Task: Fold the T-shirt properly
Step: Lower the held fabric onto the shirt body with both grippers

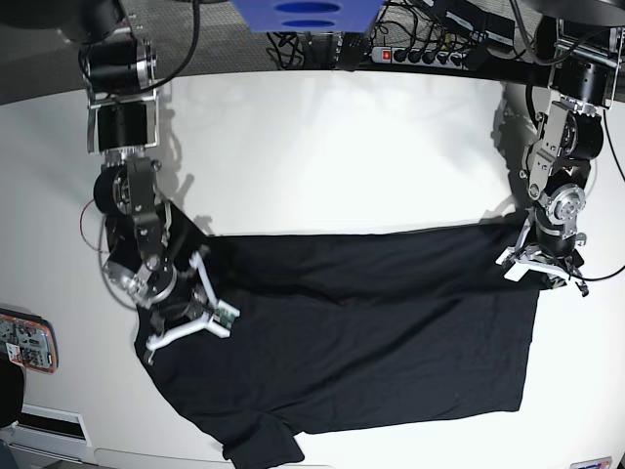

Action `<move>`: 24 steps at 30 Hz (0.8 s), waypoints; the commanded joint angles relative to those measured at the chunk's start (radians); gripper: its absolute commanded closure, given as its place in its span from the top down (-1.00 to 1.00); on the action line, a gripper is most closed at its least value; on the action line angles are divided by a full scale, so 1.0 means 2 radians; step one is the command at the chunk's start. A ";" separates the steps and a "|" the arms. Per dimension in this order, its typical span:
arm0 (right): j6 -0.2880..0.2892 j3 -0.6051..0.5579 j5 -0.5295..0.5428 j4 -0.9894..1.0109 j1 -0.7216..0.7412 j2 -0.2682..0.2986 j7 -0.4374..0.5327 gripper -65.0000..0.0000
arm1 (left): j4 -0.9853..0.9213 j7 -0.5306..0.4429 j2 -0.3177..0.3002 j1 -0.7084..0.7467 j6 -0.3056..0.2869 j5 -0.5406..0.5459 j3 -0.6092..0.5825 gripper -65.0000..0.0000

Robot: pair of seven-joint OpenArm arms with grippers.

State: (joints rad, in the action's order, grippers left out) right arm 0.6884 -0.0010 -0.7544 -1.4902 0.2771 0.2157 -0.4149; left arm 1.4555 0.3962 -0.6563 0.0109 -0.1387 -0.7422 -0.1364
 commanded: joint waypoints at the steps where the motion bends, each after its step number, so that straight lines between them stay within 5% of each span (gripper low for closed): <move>1: -0.003 0.002 0.002 0.006 0.008 0.003 0.002 -0.82 | 0.008 -0.001 -0.007 -0.008 0.010 -0.014 0.004 -1.00; 8: -0.010 -0.034 0.002 0.090 0.066 0.001 0.022 -0.67 | 0.006 -0.001 -0.007 -0.009 0.008 -0.021 0.004 -0.94; 13: -0.083 -0.051 0.000 0.126 0.072 -0.028 0.045 -0.67 | 0.004 0.001 -0.007 -0.006 0.008 -0.022 0.004 -0.93; 24: -0.082 -0.049 0.002 0.090 0.066 -0.042 0.048 -0.67 | -0.006 0.003 -0.009 -0.009 0.008 -0.023 0.008 -0.92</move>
State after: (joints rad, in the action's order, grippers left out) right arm 0.5434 -0.1013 -0.7609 -1.2827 0.3683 0.1333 -0.3450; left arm 1.4334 0.3943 -0.6514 0.0105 -0.1432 -0.7712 -0.1326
